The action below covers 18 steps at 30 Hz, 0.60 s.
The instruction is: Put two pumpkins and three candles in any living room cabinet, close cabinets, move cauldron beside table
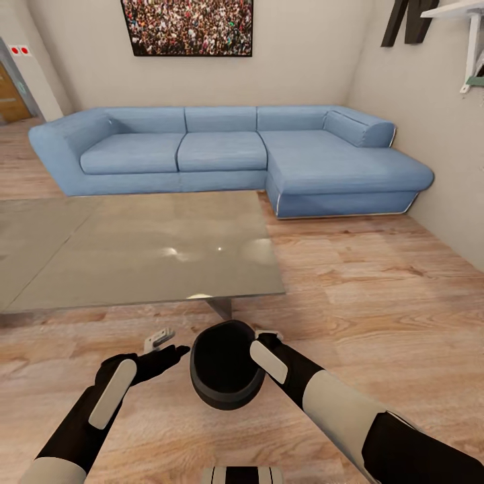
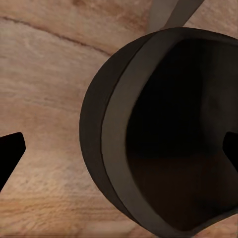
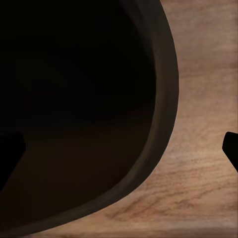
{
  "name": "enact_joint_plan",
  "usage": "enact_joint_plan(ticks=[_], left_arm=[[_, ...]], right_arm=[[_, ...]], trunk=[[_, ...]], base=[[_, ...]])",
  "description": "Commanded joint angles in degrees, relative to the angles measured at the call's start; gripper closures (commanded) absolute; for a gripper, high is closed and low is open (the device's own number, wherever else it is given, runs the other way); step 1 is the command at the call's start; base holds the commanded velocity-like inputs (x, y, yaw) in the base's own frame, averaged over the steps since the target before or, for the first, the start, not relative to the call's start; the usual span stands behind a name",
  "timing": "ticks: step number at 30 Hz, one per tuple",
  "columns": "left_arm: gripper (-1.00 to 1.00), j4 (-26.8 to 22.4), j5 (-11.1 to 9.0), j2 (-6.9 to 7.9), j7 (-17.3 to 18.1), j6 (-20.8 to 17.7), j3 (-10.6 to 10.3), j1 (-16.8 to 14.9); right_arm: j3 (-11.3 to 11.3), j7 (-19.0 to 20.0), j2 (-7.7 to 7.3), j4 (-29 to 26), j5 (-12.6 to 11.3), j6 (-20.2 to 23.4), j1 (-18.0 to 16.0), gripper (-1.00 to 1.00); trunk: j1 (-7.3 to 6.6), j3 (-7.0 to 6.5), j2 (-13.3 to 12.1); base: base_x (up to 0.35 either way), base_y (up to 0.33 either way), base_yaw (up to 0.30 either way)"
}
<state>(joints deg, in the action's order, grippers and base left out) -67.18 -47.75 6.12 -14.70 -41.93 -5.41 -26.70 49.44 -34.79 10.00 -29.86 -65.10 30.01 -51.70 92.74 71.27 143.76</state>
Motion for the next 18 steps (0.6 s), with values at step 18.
enact_joint_plan(ticks=[18], left_arm=[[-1.0, -1.4, -1.0, 0.12, -0.5, -3.9, 2.0, 0.0]], right_arm=[[0.1, -0.4, 0.0, 0.0, -0.3, 0.1, -0.1, -1.0]], trunk=[[-0.37, -3.05, -0.2]], base=[[-0.018, 0.0, 0.0]])
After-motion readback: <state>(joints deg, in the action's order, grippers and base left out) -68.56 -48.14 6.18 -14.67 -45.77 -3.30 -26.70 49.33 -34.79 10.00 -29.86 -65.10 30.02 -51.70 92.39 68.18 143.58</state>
